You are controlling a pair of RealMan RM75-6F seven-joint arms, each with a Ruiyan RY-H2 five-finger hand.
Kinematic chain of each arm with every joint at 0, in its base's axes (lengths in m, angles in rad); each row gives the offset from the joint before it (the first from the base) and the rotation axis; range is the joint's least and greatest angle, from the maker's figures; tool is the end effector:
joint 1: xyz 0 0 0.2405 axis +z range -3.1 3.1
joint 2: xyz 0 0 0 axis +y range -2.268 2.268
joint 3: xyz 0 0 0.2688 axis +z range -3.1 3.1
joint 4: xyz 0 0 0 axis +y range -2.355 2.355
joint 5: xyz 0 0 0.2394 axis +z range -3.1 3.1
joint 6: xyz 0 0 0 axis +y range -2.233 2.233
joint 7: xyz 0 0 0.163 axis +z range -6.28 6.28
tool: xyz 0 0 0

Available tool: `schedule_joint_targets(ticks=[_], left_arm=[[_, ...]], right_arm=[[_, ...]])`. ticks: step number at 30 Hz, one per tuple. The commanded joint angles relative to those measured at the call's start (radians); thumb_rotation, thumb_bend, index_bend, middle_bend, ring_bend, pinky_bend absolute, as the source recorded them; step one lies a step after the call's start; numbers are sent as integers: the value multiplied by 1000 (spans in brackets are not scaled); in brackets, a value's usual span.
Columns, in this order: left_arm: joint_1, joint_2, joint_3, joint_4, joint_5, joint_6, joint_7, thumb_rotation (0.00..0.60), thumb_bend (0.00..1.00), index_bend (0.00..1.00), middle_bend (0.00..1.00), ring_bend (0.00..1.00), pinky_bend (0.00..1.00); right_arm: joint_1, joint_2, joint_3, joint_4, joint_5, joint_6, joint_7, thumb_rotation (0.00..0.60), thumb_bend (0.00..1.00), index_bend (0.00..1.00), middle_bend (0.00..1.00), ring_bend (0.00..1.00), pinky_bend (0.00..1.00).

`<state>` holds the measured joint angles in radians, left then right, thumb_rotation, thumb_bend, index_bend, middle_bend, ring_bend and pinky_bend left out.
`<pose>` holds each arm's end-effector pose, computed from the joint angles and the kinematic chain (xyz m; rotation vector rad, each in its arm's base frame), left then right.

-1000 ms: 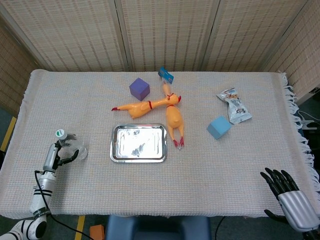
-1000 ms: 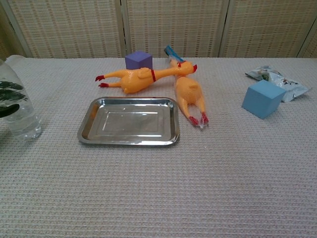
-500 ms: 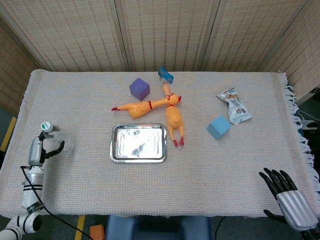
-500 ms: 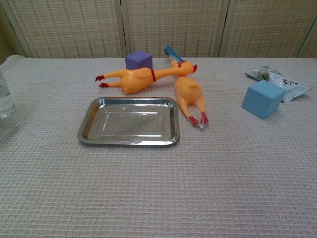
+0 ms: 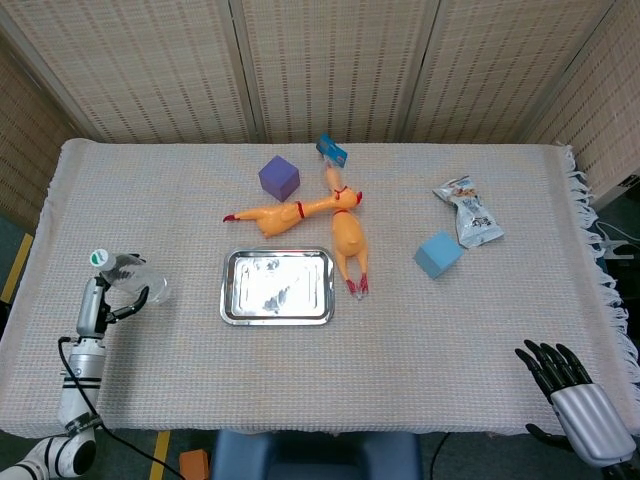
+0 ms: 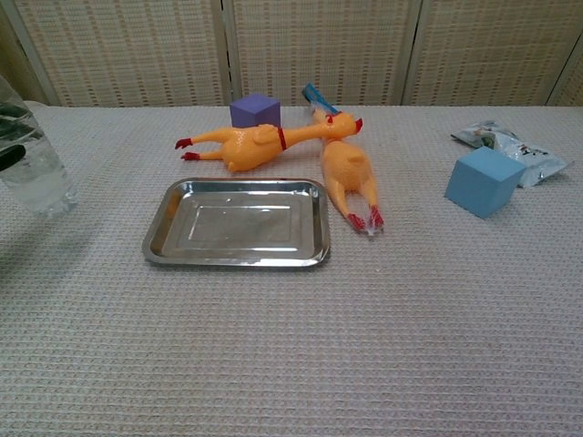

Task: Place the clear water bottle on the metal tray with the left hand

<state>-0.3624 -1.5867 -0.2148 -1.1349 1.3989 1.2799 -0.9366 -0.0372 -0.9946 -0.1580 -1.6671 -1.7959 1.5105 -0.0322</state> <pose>-0.3117 0.3355 0.0243 -0.9599 -1.5886 -1.6853 -0.3244 -0.1062 0.1307 1.6835 -0.9528 0.7772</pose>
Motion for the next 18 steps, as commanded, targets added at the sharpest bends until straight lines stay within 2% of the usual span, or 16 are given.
schedule_joint_targets(ticks=[1, 3, 7, 11, 14, 18], left_arm=[[-5, 59, 36, -132, 47, -7, 43, 600, 482, 265, 280, 150, 320], [-15, 53, 20, -116, 30, -14, 63, 600, 482, 265, 280, 149, 319], [-37, 18, -24, 6, -26, -30, 104, 600, 480, 262, 278, 146, 317], [-51, -8, -54, 99, -60, -42, 88, 600, 479, 262, 277, 144, 315], [-59, 3, -67, 78, -40, -16, 62, 600, 480, 262, 277, 144, 314], [-68, 27, -89, 2, 6, 79, 105, 600, 480, 262, 277, 143, 314]], right_arm=[[2, 0, 0, -1, 1, -3, 0, 600, 25, 0, 0, 0, 0], [2, 1, 0, -1, 2, -4, -1, 600, 25, 0, 0, 0, 0], [0, 1, 0, -2, 2, 0, -2, 600, 24, 0, 0, 0, 0], [0, -2, -1, -2, 1, -4, -9, 600, 24, 0, 0, 0, 0], [4, -5, -2, -4, 4, -16, -18, 600, 25, 0, 0, 0, 0], [4, -4, -2, -8, 8, -18, -22, 600, 25, 0, 0, 0, 0]])
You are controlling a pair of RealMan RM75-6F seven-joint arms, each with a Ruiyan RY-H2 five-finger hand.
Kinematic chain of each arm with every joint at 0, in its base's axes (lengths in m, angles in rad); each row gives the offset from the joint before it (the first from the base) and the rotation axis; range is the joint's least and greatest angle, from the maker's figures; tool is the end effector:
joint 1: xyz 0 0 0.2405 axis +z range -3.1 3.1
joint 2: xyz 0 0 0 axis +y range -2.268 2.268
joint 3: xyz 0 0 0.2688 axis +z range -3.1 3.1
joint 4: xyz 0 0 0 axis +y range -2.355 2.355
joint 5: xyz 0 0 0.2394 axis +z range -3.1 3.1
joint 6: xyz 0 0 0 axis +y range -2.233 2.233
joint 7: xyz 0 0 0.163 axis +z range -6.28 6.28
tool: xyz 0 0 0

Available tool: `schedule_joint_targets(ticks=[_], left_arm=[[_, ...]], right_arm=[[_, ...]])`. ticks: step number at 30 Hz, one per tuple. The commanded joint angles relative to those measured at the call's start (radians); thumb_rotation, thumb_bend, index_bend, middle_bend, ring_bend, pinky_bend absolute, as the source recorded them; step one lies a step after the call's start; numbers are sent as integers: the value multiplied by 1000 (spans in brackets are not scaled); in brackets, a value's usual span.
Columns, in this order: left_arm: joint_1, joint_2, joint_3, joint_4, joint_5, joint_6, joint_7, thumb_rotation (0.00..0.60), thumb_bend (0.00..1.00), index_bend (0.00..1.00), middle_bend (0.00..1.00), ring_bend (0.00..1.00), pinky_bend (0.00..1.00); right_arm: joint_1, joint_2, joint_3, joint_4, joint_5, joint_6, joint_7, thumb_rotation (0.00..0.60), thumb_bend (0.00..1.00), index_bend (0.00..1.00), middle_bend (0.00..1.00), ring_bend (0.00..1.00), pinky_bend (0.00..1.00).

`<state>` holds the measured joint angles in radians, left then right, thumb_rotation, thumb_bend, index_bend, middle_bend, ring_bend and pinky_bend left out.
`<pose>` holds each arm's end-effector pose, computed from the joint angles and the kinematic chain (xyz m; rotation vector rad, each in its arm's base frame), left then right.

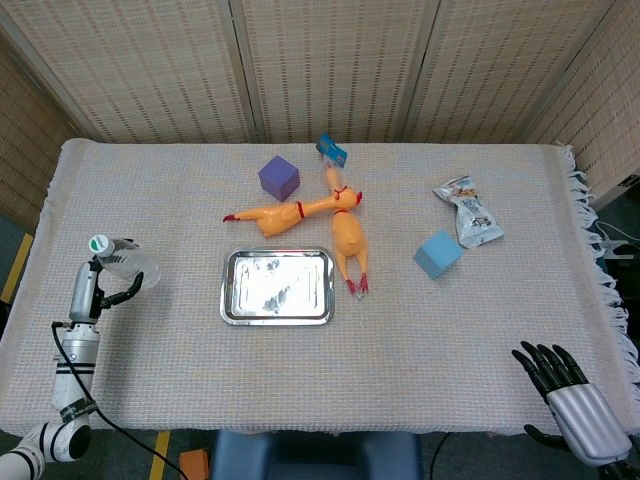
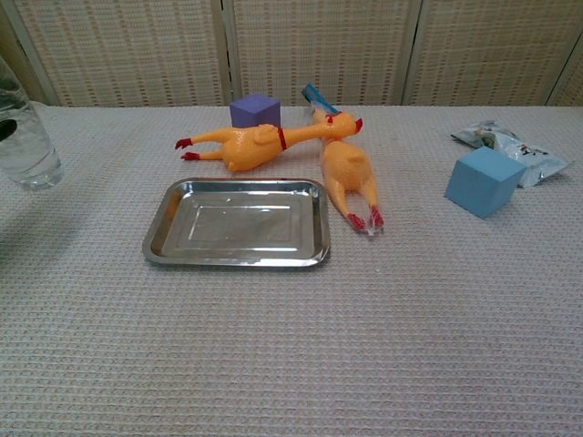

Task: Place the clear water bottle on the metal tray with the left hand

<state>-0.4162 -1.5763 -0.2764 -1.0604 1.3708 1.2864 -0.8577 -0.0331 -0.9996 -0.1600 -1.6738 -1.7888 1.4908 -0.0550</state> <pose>-0.3117 0.3688 0.0552 -0.9935 -1.3999 -1.6699 -0.3243 -0.1065 0.1261 1.6958 -0.9545 0.7550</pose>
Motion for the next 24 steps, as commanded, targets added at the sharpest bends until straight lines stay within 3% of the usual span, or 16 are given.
schedule_joint_targets(ticks=[1, 7, 15, 19, 24], left_arm=[[-15, 28, -31, -104, 43, 88, 39, 600, 479, 262, 277, 143, 314], [-5, 61, -1, -204, 45, 75, 98, 600, 480, 262, 276, 143, 312], [-7, 35, 89, -155, 16, -83, 46, 600, 481, 256, 270, 141, 310], [-16, 31, 67, -148, 31, -52, 23, 600, 479, 254, 267, 138, 310], [-29, 66, 19, -239, 56, 19, 43, 600, 481, 254, 267, 138, 315]], right_arm=[[-2, 3, 1, -2, 2, 6, 3, 600, 24, 0, 0, 0, 0], [-6, 8, 3, 2, 0, 21, 16, 600, 25, 0, 0, 0, 0], [-5, 8, -1, 3, -7, 20, 18, 600, 25, 0, 0, 0, 0], [-5, 10, 0, 3, -4, 20, 24, 600, 24, 0, 0, 0, 0], [-5, 12, -3, 4, -10, 22, 26, 600, 25, 0, 0, 0, 0]])
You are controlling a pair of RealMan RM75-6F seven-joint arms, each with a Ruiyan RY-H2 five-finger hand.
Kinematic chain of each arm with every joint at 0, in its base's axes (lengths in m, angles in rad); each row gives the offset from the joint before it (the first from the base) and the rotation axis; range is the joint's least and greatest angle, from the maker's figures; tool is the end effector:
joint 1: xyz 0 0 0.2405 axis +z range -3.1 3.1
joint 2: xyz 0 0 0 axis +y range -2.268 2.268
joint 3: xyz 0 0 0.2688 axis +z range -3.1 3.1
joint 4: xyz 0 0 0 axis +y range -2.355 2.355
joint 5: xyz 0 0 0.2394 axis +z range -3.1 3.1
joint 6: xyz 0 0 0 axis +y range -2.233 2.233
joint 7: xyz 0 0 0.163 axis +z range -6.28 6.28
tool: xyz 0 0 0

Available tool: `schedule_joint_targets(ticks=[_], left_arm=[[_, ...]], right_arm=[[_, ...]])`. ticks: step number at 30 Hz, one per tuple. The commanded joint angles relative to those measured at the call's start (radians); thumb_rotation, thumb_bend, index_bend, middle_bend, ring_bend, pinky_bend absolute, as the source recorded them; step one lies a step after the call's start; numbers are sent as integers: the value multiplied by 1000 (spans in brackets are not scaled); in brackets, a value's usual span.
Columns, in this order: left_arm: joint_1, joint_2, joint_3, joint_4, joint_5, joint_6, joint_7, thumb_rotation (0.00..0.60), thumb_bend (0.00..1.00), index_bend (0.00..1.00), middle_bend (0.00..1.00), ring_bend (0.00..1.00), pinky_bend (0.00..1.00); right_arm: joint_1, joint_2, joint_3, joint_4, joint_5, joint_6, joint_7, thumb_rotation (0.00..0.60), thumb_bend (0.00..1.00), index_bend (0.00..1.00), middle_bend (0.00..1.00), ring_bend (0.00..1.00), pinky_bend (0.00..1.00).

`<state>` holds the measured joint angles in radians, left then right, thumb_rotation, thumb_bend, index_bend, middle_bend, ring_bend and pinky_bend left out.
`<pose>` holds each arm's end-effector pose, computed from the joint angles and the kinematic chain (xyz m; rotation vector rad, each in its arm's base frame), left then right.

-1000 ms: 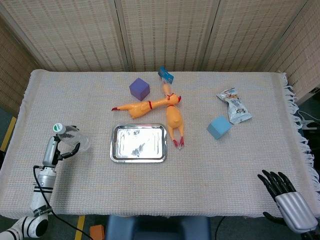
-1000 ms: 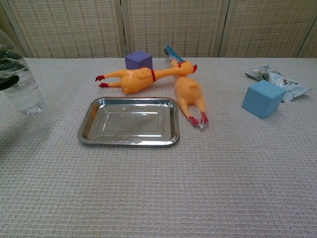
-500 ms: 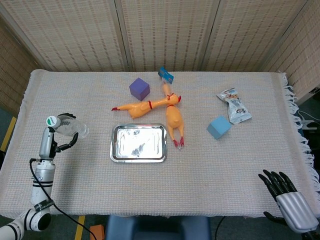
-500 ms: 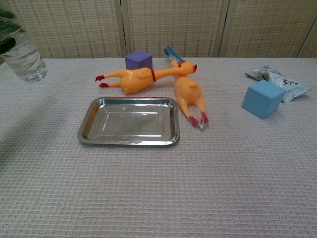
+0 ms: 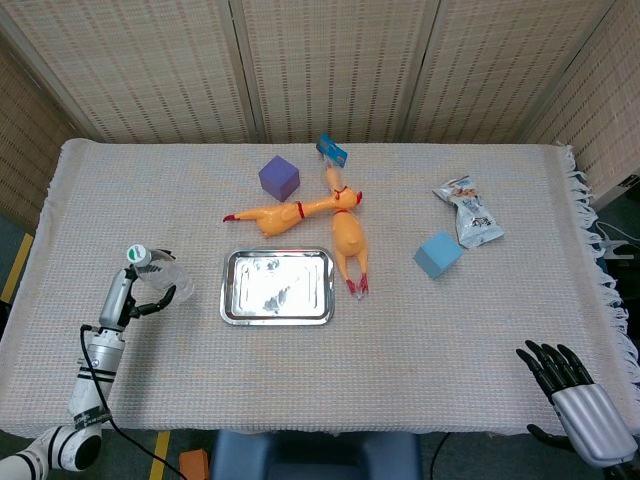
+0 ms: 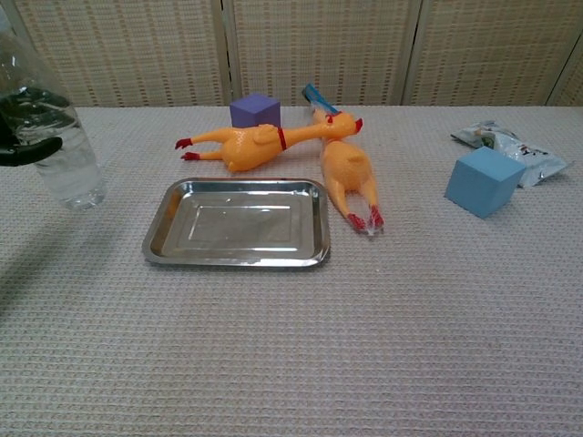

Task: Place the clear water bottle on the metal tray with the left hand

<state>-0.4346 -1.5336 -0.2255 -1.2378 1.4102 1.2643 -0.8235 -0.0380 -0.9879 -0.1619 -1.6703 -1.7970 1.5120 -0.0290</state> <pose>-0.2701 0.3555 0.0314 -1.1080 -1.5280 -1.6920 -0.3244 -0.1049 0.1324 1.6840 -0.9562 0.7747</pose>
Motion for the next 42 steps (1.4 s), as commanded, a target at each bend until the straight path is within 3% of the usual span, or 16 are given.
schedule_joint_targets(ticks=[1, 5, 15, 27, 42], left_arm=[[-12, 32, -39, -83, 18, 49, 22, 600, 480, 254, 267, 138, 315], [-12, 41, -29, -114, 6, 33, 56, 600, 482, 254, 267, 138, 318], [-38, -43, 22, -9, -1, -51, 49, 600, 480, 254, 267, 138, 319], [-113, -105, -10, -26, 11, -70, 117, 600, 480, 254, 267, 137, 324], [-199, -276, 2, 123, -18, -158, 186, 600, 481, 245, 259, 126, 323]], right_arm=[[-1, 2, -2, 0, -4, 2, 1, 600, 25, 0, 0, 0, 0], [-3, 4, -2, 1, -6, 9, 5, 600, 25, 0, 0, 0, 0], [-2, 2, -1, 3, -1, 5, 4, 600, 25, 0, 0, 0, 0], [13, 5, 13, -7, 46, -36, 7, 600, 25, 0, 0, 0, 0], [27, 14, 16, -16, 76, -72, 22, 600, 25, 0, 0, 0, 0]])
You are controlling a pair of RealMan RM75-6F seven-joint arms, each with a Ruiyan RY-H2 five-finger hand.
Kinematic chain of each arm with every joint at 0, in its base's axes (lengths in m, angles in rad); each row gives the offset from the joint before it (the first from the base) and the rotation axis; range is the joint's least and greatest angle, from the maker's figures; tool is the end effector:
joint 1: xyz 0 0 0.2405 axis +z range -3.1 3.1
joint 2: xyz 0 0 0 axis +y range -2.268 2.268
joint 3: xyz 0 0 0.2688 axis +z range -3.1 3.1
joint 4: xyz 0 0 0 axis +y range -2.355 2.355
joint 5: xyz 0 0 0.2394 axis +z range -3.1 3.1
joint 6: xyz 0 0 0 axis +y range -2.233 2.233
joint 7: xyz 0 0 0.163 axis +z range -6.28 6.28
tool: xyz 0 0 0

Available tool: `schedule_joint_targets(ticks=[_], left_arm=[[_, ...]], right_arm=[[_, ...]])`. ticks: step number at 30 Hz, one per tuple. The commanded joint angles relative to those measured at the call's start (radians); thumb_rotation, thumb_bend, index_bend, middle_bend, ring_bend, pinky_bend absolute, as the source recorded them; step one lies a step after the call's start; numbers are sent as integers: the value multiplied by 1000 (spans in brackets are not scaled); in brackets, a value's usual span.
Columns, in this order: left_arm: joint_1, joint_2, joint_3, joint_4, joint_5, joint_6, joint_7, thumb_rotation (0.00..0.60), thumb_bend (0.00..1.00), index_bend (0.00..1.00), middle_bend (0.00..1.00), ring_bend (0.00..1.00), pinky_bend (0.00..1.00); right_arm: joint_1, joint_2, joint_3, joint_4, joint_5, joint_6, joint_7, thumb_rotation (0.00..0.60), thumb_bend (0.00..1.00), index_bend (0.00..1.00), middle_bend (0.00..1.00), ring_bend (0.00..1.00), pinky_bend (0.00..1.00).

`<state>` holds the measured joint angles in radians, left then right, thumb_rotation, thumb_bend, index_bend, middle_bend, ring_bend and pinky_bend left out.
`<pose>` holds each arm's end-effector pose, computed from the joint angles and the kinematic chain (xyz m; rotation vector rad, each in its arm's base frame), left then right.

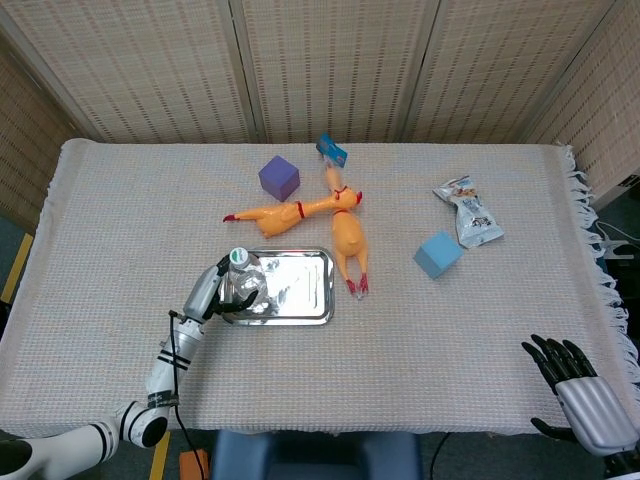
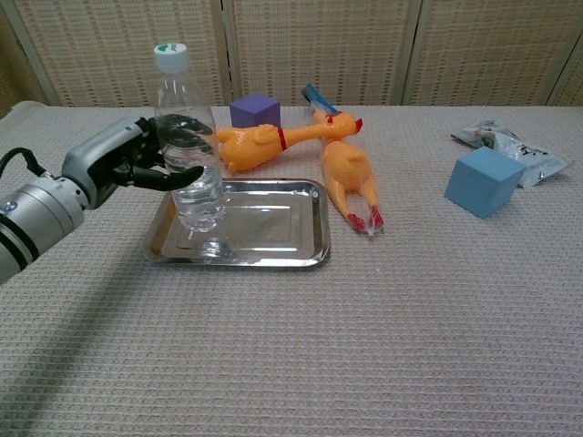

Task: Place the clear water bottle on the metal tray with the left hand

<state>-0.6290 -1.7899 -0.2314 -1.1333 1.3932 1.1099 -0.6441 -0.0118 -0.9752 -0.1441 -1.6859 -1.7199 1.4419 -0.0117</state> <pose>-0.1753 0.3775 -0.0776 -1.3752 -1.6077 -1.6107 -0.3344 -0.1175 0.1325 1.6532 -1.0124 0.7212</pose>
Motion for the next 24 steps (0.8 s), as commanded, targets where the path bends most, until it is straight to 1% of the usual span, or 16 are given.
schedule_joint_targets(ticks=[1, 6, 9, 11, 14, 15, 16, 18, 24], left_arm=[[-5, -31, 11, 33, -1, -1, 15, 600, 481, 243, 258, 126, 324], [-5, -67, 27, 91, 12, 13, 24, 600, 475, 221, 236, 107, 308], [0, -99, 28, 143, 18, 48, 56, 600, 473, 211, 229, 101, 284], [1, -120, 31, 176, 23, 64, 68, 600, 470, 196, 218, 92, 238], [-3, -128, 40, 200, 30, 58, 65, 600, 465, 116, 135, 29, 138], [-5, -127, 41, 202, 32, 55, 63, 600, 460, 65, 83, 6, 107], [-6, -125, 41, 199, 32, 52, 55, 600, 456, 34, 56, 0, 94], [-6, -117, 38, 187, 26, 41, 42, 600, 450, 3, 34, 0, 86], [-8, -80, 20, 125, -6, -3, 16, 600, 427, 0, 0, 0, 63]], right_arm=[[1, 4, -4, -2, -3, -3, 11, 600, 25, 0, 0, 0, 0], [4, 4, -3, -1, -1, -5, 13, 600, 25, 0, 0, 0, 0], [4, 3, 0, -2, 9, -9, 7, 600, 25, 0, 0, 0, 0], [4, 4, 1, -5, 14, -12, 6, 600, 25, 0, 0, 0, 0], [5, 3, 1, -5, 14, -12, 6, 600, 25, 0, 0, 0, 0], [5, 3, 2, -5, 14, -13, 5, 600, 25, 0, 0, 0, 0], [6, 2, 2, -5, 13, -13, 5, 600, 25, 0, 0, 0, 0], [6, 2, 1, -5, 11, -12, 5, 600, 25, 0, 0, 0, 0], [4, 1, -1, -6, 5, -8, 3, 600, 26, 0, 0, 0, 0]])
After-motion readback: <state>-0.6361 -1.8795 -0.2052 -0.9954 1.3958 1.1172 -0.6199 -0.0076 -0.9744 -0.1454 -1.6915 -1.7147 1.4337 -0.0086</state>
